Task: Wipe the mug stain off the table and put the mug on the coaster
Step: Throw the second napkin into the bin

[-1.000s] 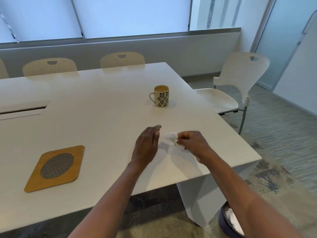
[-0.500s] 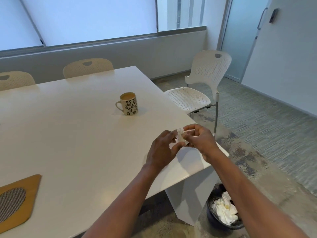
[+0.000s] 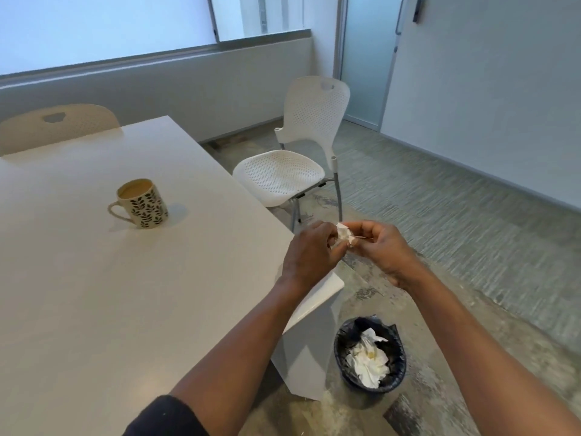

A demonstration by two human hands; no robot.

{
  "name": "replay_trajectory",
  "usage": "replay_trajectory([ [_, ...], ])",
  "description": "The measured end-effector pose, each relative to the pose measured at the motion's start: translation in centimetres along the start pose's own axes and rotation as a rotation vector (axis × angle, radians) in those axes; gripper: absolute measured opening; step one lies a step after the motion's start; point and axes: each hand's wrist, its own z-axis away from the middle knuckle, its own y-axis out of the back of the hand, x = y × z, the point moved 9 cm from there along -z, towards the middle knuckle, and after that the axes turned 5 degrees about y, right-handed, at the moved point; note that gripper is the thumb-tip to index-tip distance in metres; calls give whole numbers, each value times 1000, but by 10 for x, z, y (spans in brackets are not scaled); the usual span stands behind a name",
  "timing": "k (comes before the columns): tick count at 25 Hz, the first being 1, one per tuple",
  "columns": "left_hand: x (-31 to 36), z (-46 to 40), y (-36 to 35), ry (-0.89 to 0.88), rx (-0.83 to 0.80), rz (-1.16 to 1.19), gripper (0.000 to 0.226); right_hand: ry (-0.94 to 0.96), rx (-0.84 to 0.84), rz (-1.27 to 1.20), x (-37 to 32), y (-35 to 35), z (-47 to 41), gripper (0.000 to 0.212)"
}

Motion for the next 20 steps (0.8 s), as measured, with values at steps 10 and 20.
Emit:
replay_trajectory([
  [10,62,-23,-137,-47,-199,193,11,-62,370,287,59,138,25,20],
  [20,-15,44,-300,329,-713,-142,27,-339,437,753,224,169,72,32],
])
